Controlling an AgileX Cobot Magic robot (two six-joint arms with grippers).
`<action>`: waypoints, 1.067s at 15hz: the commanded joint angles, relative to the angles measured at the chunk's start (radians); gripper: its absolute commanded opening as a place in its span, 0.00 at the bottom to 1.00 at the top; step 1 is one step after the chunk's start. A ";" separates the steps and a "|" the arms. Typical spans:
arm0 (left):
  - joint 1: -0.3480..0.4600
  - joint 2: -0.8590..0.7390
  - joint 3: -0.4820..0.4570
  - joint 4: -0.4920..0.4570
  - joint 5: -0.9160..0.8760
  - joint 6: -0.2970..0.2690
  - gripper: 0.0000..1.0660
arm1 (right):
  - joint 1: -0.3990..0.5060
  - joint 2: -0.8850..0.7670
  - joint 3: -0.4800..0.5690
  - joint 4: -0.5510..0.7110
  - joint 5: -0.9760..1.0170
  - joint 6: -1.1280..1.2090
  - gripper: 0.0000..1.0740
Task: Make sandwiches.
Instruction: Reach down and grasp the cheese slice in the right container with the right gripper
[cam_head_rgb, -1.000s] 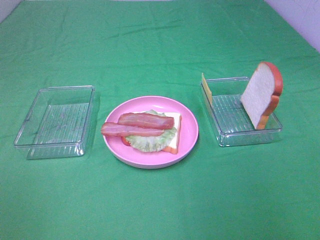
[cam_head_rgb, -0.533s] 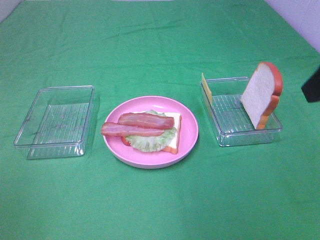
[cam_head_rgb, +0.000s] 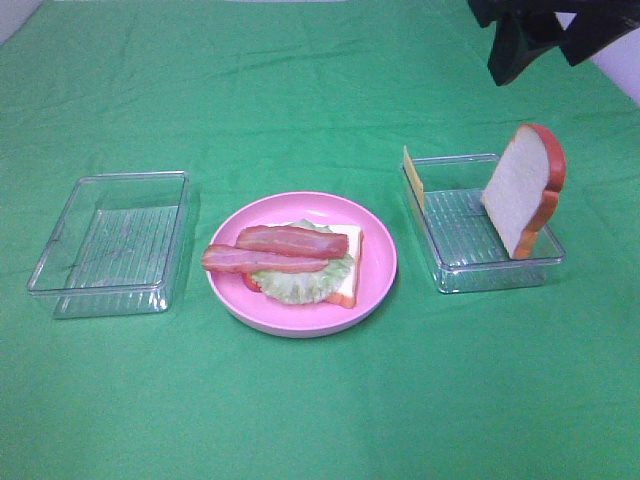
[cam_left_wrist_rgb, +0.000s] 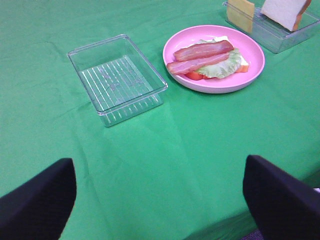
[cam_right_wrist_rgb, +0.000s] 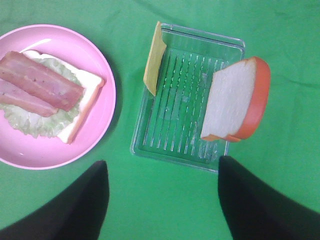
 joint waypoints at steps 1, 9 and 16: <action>-0.001 -0.025 0.001 0.002 -0.011 -0.004 0.81 | 0.000 0.106 -0.105 -0.007 0.044 0.004 0.56; -0.001 -0.025 0.001 0.002 -0.011 -0.004 0.81 | 0.000 0.524 -0.523 0.099 0.221 0.003 0.56; -0.001 -0.023 0.001 0.002 -0.012 -0.004 0.81 | -0.150 0.744 -0.646 0.364 0.220 -0.023 0.50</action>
